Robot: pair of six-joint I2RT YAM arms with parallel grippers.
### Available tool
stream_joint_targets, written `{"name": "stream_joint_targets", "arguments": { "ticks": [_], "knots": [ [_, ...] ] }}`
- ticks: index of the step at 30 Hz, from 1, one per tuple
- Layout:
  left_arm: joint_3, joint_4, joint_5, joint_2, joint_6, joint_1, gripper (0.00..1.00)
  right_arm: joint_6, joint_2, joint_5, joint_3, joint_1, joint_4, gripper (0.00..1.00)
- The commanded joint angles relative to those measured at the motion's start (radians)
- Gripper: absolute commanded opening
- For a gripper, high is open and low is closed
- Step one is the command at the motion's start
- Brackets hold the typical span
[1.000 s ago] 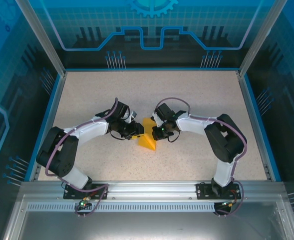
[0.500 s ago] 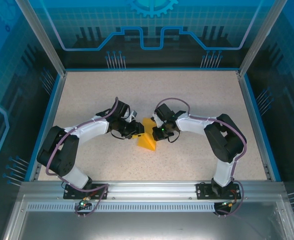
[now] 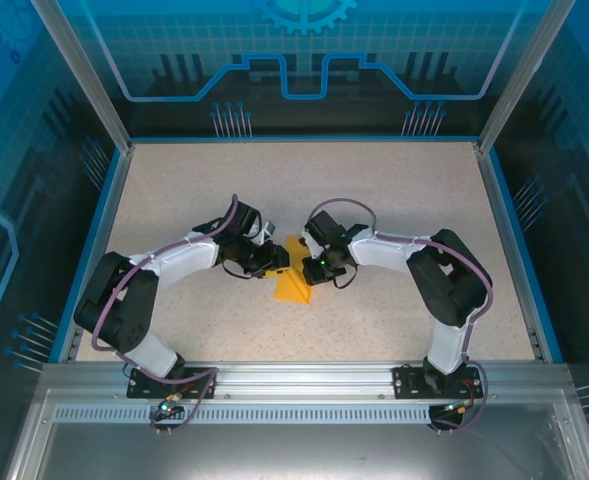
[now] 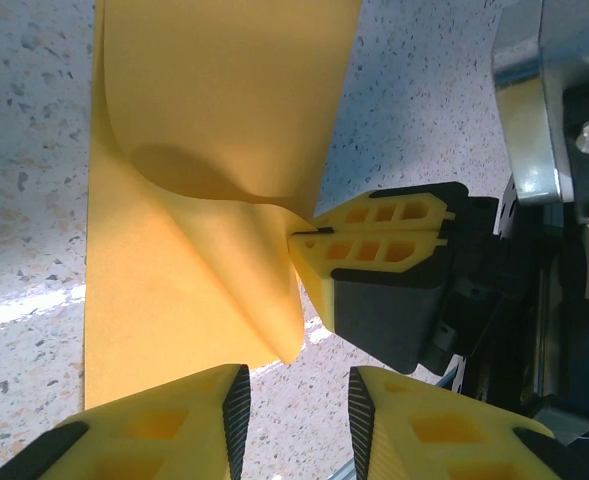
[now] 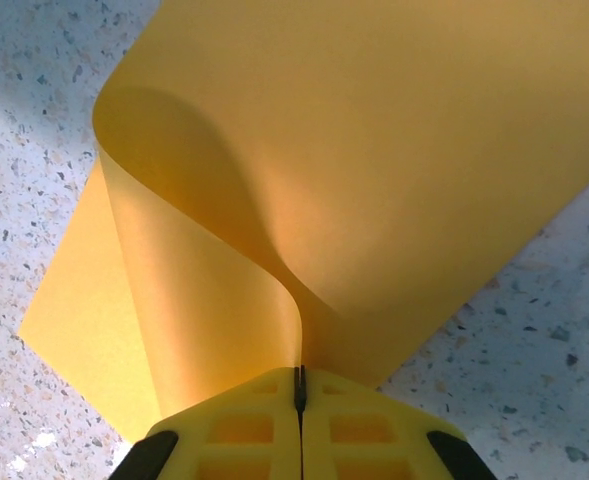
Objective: Fold a paper plane with a square sheet of paper (pick it up from the middle)
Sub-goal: Fold the triangle a second time at the center of the table.
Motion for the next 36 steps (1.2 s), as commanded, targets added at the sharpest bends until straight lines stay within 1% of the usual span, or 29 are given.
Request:
{"name": "stream_joint_targets", "arguments": {
  "ticks": [1,20,36],
  "knots": [
    [0.018,-0.022,0.030,0.008,0.020,-0.008,0.35,0.005,-0.015,0.026,0.019,0.009,-0.038,0.05],
    [0.022,-0.023,0.029,0.017,0.022,-0.013,0.34,-0.010,0.026,0.045,0.052,0.009,-0.052,0.05],
    [0.024,-0.024,0.030,0.020,0.022,-0.014,0.34,-0.001,0.003,0.068,0.037,0.012,-0.062,0.05]
  ]
}}
